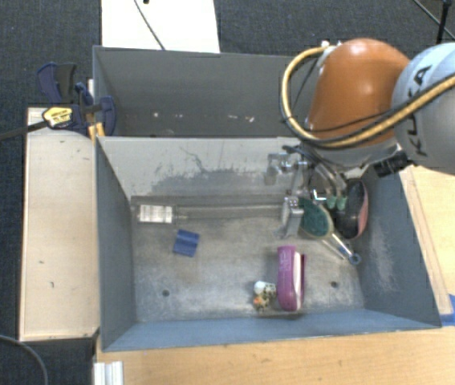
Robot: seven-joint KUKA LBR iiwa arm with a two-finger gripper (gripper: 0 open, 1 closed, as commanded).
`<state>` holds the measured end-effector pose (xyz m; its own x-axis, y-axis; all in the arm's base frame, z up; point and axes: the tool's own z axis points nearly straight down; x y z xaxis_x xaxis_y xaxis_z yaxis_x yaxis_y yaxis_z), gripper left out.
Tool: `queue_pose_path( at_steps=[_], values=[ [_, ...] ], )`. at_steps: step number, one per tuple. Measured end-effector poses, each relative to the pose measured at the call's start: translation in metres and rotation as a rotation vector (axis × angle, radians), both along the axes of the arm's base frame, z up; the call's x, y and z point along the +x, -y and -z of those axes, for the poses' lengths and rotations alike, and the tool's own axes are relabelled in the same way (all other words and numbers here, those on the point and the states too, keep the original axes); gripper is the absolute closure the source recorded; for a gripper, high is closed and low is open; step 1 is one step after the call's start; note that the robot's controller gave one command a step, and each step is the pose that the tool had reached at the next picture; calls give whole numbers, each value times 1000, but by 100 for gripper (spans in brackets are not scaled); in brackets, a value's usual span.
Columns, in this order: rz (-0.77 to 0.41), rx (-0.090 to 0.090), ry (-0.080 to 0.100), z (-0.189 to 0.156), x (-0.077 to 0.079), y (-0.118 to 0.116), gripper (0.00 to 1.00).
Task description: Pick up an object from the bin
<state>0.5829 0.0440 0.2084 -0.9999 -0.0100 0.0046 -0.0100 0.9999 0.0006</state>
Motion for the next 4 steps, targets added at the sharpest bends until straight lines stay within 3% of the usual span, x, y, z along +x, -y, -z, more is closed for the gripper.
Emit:
queue_pose_path(
  at_steps=[1,2,3,4],
  values=[
    [45,-3,-4,60,-66,62,0],
    [-187,0,7,132,-92,36,0],
    [-379,2,-7,136,-62,39,0],
    [-375,1,35,131,-52,37,100]
  ],
)
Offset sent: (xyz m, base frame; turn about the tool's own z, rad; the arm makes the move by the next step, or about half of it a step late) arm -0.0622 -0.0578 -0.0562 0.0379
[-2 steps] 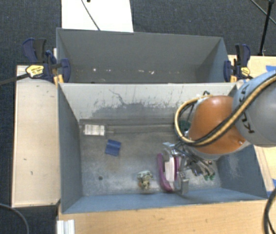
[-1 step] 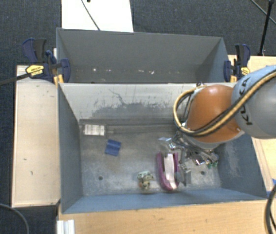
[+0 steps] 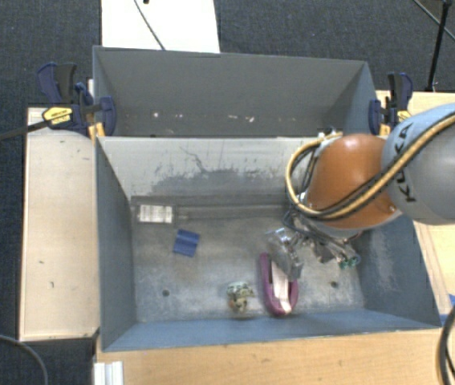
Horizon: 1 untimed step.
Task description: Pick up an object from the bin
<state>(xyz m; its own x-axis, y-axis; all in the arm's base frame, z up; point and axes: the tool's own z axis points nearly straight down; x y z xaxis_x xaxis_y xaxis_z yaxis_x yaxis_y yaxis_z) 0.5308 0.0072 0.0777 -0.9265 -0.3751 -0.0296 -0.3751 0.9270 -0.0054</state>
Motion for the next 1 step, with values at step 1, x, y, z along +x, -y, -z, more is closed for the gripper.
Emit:
queue_pose_path(
  at_steps=[1],
  values=[
    [1,-3,-18,5,-5,1,0]
  ],
)
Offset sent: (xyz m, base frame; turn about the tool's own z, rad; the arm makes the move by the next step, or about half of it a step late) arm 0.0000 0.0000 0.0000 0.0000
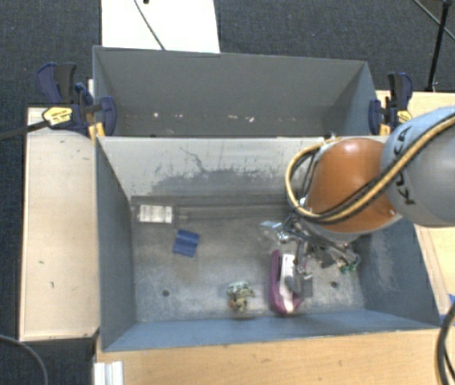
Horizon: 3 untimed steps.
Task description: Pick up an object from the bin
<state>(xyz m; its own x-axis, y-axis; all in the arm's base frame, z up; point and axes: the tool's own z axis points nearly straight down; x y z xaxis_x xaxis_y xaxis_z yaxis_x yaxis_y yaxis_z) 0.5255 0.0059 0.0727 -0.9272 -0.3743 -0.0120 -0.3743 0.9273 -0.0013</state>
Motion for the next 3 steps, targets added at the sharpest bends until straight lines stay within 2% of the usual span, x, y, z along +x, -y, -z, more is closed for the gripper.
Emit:
queue_pose_path(
  at_steps=[1,2,3],
  values=[
    [2,0,-4,0,-1,0,100],
    [191,-1,-3,-74,15,21,100],
    [192,-1,-8,-72,13,21,0]
  ],
)
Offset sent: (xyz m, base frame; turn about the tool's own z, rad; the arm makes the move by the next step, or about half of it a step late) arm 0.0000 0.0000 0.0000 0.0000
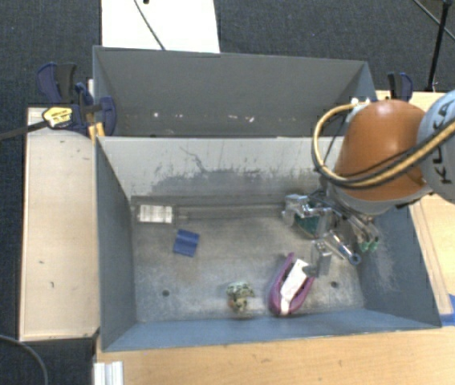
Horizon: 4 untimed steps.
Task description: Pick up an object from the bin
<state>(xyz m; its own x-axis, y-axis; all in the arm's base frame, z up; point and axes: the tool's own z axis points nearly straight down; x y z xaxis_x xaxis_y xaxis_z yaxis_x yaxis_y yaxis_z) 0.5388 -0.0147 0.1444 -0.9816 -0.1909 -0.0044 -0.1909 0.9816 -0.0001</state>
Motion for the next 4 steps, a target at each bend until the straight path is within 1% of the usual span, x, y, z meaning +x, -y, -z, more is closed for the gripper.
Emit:
queue_pose_path(
  at_steps=[1,2,3,4],
  values=[
    [-392,-2,-5,74,-31,10,0],
    [-391,-2,12,71,-27,9,100],
    [-390,-2,6,72,-28,9,0],
    [-482,-2,3,72,-56,7,0]
  ],
)
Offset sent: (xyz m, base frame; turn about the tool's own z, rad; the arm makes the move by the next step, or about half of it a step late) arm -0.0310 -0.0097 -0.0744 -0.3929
